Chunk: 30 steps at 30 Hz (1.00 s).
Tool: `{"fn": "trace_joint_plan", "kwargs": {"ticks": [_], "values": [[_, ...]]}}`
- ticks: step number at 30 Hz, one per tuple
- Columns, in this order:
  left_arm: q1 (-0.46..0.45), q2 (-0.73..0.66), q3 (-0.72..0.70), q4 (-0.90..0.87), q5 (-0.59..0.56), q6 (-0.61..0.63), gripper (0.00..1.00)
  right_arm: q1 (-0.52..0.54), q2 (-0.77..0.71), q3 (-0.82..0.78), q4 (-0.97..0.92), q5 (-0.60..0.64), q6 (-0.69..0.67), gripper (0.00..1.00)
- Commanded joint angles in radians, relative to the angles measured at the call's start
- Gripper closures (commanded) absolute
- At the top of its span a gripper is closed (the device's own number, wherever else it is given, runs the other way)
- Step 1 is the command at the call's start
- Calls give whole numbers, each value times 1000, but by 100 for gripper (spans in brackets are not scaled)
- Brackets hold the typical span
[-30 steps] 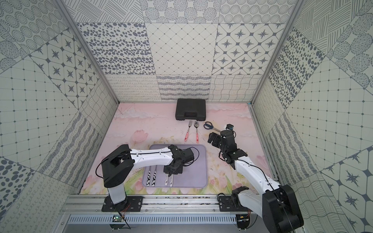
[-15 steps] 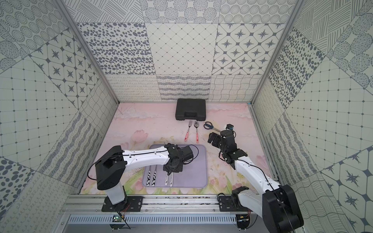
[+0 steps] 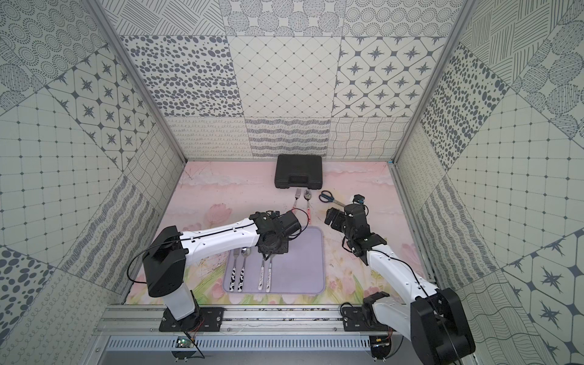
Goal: Set the spoon and fork side by side
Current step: Place the spoon on the tray, then pick up the fork at the center of the board.
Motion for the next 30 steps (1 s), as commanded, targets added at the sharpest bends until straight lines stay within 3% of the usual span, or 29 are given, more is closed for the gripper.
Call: {"fn": "trace_joint_plan", "kwargs": {"ticks": [1, 16, 24, 30], "values": [[65, 32, 54, 87, -25, 122, 75, 7, 14, -10, 42, 16, -15, 3], [210, 349, 432, 105, 30, 297, 76, 16, 63, -5, 58, 19, -25, 3], [264, 493, 600, 95, 104, 329, 70, 17, 62, -6, 58, 21, -25, 3], [274, 580, 715, 60, 117, 364, 60, 18, 65, -6, 58, 22, -23, 3]]}}
